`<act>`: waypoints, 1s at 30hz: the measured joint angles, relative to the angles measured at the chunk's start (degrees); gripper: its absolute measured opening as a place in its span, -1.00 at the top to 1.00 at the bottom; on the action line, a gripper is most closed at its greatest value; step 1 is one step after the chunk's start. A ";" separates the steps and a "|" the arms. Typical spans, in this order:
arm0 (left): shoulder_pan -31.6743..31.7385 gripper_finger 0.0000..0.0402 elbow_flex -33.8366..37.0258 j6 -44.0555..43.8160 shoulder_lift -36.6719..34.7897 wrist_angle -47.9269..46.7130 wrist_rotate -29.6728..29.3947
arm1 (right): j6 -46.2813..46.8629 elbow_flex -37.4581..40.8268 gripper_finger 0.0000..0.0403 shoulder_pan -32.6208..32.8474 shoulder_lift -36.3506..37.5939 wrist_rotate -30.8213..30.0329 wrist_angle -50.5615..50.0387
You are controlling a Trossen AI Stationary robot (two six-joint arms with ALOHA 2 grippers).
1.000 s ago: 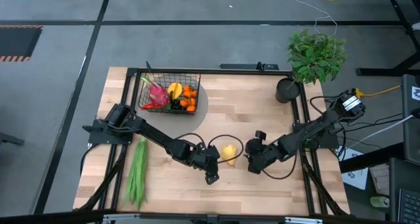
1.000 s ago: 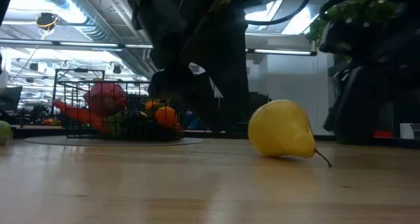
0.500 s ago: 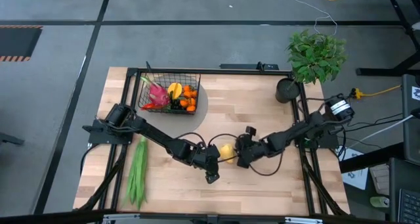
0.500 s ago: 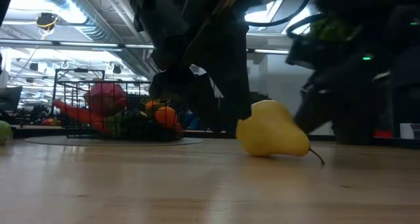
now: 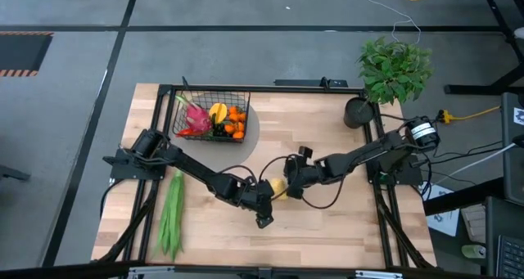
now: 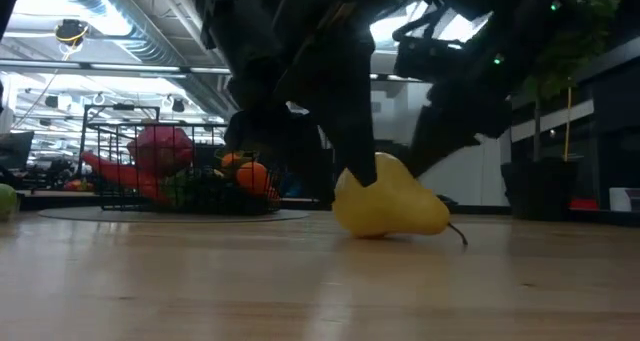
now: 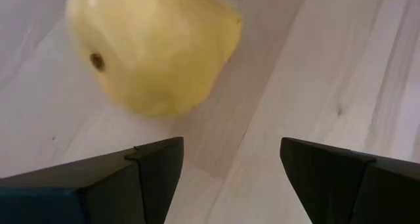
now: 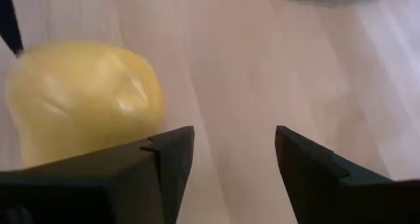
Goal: Build produce basket
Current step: Put the yellow pear into the black wire basket
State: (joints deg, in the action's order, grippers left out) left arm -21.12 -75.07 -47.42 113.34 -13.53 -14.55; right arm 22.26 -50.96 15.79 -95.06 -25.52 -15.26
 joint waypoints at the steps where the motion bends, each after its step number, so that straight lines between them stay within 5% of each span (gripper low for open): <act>1: -0.04 -0.21 0.00 0.00 0.01 -0.59 0.02 | 1.81 -0.55 0.00 0.34 0.04 0.97 -3.34; 4: -0.21 -0.21 0.00 1.15 0.02 -2.19 0.02 | 4.19 -0.78 0.00 2.24 0.08 8.49 -8.03; 8: -0.66 -0.21 0.00 2.86 0.04 -3.39 -0.23 | 4.10 1.81 0.00 6.16 0.08 14.03 -0.79; 15: -1.44 -0.21 0.00 4.08 0.07 -3.59 -1.47 | 5.95 3.19 0.00 10.55 -0.36 4.07 5.82; 30: -2.17 -0.21 0.04 5.64 -3.87 -8.19 -4.52 | 7.44 3.17 0.00 10.41 -9.52 1.21 17.68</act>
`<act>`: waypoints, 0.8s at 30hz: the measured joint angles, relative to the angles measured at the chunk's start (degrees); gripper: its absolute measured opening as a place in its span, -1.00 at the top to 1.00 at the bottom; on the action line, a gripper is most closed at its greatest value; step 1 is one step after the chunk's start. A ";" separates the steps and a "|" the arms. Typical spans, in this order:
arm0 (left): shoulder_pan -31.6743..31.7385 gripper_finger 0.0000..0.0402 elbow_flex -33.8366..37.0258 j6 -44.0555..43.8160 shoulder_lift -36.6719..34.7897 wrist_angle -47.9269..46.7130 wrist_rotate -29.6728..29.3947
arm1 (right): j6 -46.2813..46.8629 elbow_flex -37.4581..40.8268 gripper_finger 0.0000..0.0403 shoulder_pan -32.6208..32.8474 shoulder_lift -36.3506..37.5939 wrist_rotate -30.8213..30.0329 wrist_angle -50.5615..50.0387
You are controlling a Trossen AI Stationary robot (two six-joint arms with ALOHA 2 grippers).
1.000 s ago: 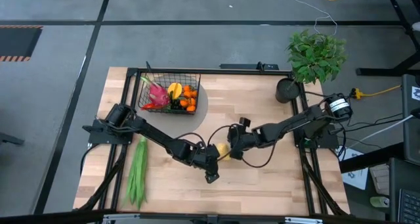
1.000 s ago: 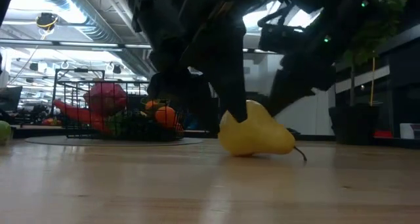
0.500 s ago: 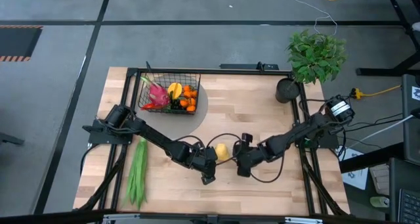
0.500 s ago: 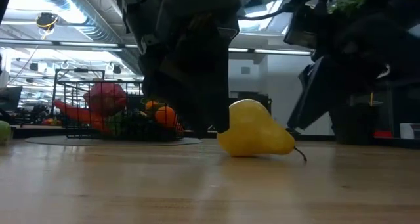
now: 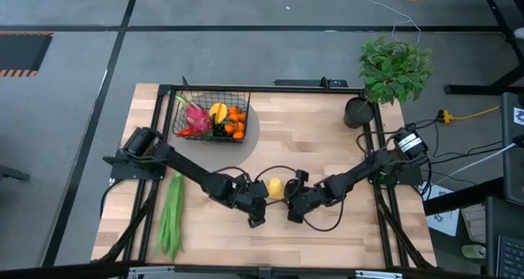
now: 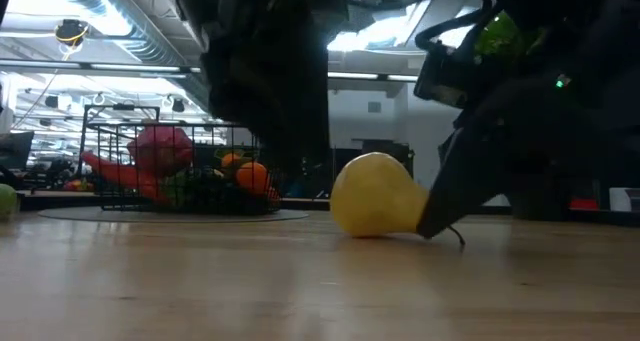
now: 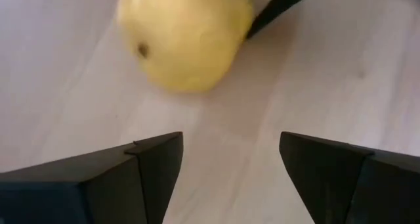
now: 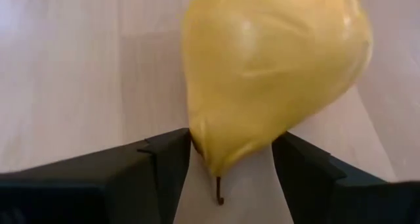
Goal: Build produce basket
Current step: Put the yellow pear into the black wire basket
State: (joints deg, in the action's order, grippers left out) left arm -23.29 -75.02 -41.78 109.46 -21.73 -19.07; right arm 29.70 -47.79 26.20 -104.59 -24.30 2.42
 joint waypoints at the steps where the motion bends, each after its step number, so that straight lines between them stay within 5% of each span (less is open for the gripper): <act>1: -0.08 -0.21 -0.04 0.02 -0.15 0.77 0.02 | 0.03 0.00 0.00 -0.04 -0.16 -0.39 -0.25; 7: -0.94 -0.21 -0.09 -0.05 -1.06 -3.05 -1.08 | -0.26 -0.07 0.14 -0.15 0.19 -3.13 -0.01; 15: -1.31 -0.21 -0.09 -0.09 -1.63 -4.63 -2.55 | -3.87 -0.17 0.91 -0.15 0.23 -3.12 -0.47; 24: -2.14 -0.21 -0.02 -1.17 -2.42 -11.85 -9.10 | -7.83 -1.42 0.99 -0.56 2.23 -3.09 -2.79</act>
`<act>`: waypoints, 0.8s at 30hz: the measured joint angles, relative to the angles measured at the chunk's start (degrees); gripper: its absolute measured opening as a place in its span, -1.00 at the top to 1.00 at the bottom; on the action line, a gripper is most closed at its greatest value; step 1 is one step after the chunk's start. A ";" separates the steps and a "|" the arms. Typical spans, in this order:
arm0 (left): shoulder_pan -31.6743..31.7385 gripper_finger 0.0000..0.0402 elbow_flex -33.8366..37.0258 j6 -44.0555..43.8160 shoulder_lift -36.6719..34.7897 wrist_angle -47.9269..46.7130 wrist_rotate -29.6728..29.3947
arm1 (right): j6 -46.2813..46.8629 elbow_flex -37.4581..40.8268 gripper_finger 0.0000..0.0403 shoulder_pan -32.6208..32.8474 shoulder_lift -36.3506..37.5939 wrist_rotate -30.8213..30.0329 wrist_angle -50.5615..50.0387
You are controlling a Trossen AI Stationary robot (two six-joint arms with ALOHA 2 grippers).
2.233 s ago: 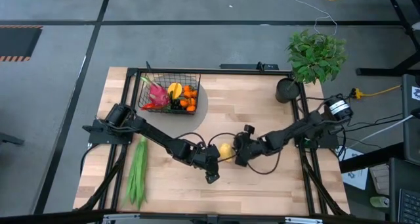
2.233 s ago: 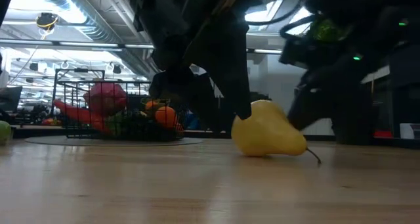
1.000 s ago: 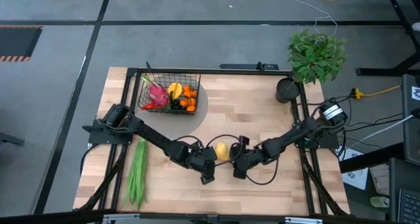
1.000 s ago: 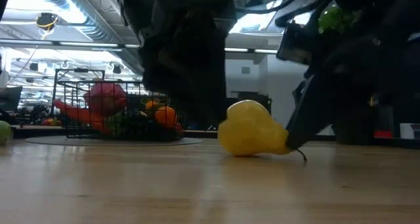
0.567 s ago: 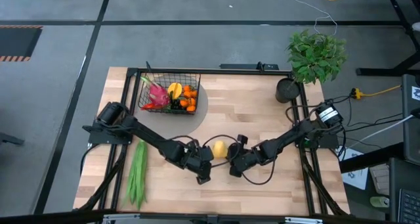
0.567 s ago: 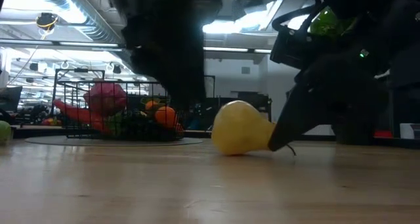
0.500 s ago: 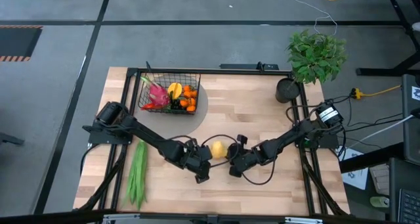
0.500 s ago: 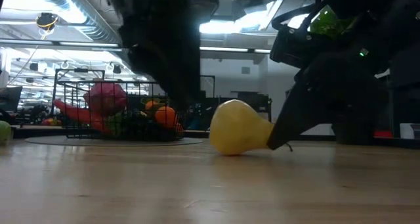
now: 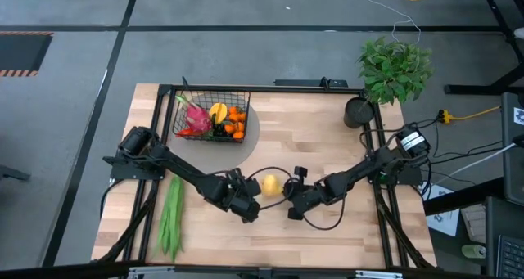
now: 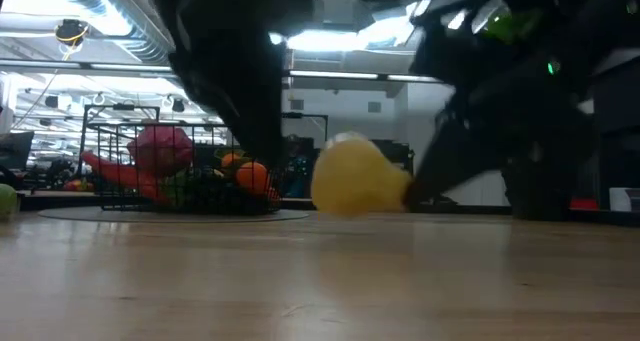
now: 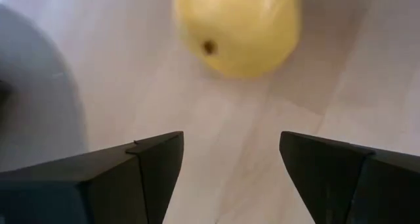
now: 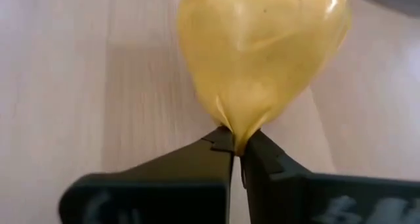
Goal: Build produce basket
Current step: Put the yellow pear into the black wire basket
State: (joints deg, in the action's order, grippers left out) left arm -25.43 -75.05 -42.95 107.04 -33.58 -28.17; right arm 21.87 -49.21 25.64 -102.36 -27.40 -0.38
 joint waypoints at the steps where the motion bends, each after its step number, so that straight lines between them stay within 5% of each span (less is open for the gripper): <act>1: -0.17 -0.21 -0.02 -1.14 -0.46 -1.11 -0.49 | -0.88 -0.59 0.99 -0.02 0.80 -0.18 -0.91; 12: -4.55 -0.21 -0.02 -14.62 -11.52 -21.68 -6.88 | -13.56 -13.74 1.00 -4.80 8.41 -10.12 -19.55; 19: -8.52 -0.21 -0.11 -19.80 -17.18 -28.28 -18.08 | -30.49 -26.35 1.00 -15.26 8.30 -2.24 -20.65; 24: -9.43 -0.21 -0.09 -19.98 -18.26 -35.94 -21.11 | -34.43 -35.90 1.00 -25.33 7.32 7.97 -18.20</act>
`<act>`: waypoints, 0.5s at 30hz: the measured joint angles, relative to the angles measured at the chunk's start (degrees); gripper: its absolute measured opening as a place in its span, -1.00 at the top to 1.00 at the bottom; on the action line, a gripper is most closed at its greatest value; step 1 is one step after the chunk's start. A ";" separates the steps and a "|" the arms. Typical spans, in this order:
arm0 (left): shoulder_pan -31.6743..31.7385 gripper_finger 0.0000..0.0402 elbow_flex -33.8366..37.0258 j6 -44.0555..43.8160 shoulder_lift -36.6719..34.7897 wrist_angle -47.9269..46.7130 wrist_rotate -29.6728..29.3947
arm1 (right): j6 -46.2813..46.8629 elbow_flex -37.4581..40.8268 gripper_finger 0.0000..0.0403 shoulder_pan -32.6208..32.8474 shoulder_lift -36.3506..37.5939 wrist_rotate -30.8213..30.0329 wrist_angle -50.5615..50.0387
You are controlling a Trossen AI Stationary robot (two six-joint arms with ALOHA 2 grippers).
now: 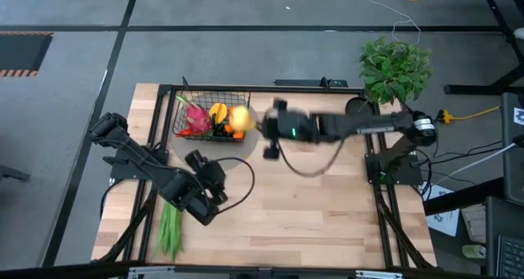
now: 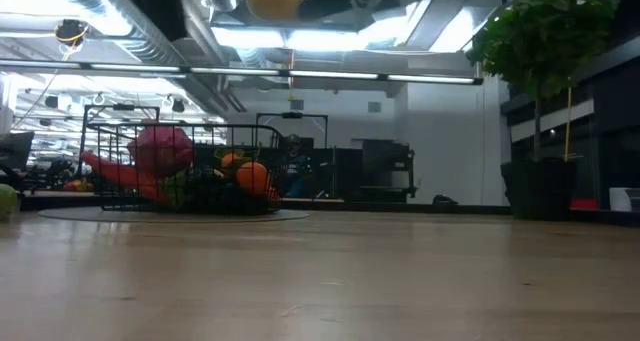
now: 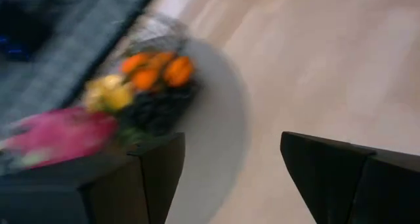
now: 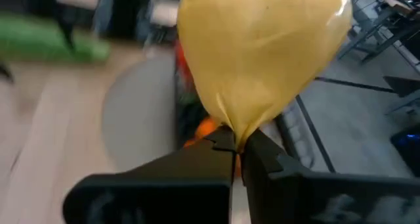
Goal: Build produce basket
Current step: Put the yellow pear into the black wire basket
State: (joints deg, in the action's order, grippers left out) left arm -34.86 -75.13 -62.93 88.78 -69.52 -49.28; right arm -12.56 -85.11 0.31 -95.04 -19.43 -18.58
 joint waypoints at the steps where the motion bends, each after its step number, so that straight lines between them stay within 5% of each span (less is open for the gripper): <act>1: 0.11 -0.21 0.01 -0.86 -0.12 -2.11 -0.06 | 0.07 -1.79 1.00 -2.07 -0.70 2.04 -0.51; 11: 0.97 -0.21 0.04 -12.40 -3.43 -15.70 -2.36 | 3.24 -24.45 1.00 -13.34 -17.87 17.33 -8.77; 15: 0.95 -0.21 0.04 -18.29 -4.57 -18.08 -6.92 | 2.77 -33.18 0.95 -14.63 -24.67 18.10 -13.97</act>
State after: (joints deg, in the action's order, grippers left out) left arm -33.91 -75.09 -81.22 84.21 -87.59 -56.20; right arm -9.79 -118.29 -14.32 -119.71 -1.33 -32.55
